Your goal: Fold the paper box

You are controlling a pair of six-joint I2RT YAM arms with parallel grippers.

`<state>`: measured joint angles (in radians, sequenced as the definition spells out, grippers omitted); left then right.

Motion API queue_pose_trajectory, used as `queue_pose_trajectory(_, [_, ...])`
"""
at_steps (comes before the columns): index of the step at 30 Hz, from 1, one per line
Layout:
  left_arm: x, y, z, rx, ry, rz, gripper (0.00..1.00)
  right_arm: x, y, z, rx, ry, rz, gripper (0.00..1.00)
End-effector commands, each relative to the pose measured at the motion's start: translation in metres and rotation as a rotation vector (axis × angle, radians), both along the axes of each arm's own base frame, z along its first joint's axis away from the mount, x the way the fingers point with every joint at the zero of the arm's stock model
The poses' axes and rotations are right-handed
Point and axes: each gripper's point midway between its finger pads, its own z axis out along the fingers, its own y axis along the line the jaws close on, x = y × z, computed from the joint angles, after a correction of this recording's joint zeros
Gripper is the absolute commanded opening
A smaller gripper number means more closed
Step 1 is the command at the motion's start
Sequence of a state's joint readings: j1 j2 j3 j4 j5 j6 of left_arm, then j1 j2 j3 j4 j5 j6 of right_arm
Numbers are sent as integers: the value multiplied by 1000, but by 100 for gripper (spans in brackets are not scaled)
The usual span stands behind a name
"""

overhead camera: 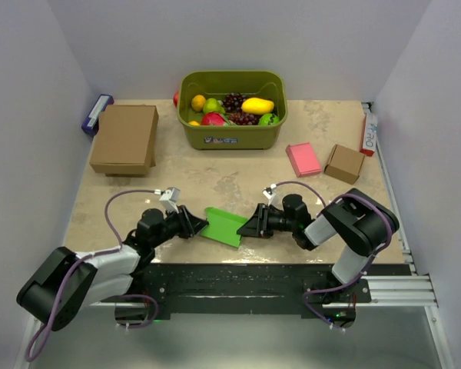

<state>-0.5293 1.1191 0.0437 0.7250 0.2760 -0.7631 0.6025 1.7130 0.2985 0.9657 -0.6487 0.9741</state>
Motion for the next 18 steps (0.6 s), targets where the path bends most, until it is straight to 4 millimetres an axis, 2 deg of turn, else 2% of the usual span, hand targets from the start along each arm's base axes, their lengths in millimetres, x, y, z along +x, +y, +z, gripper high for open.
queue_pose_trajectory(1, [-29, 3, -14, -1, 26, -69, 39, 2, 12, 26, 98, -84, 26, 30])
queue_pose_trajectory(6, [-27, 7, -10, 14, 29, -47, 70, 2, 10, 23, 77, -96, 24, 24])
queue_pose_trajectory(7, [-25, 6, -3, 3, 12, -43, 73, 3, 10, 24, 76, -99, 23, 23])
queue_pose_trajectory(9, [-25, 8, -4, 10, 21, -33, 79, 4, 9, 24, 67, -105, 22, 22])
queue_pose_trajectory(12, [-27, 12, -4, 11, 32, -19, 84, 5, 9, 28, 69, -118, 24, 20])
queue_pose_trajectory(13, [-21, 10, 8, -5, 7, -12, 85, 4, 10, 29, 72, -120, 27, 19])
queue_pose_trajectory(18, [-19, 14, 12, -7, 19, 9, 89, 3, 10, 42, 99, -152, 40, 17])
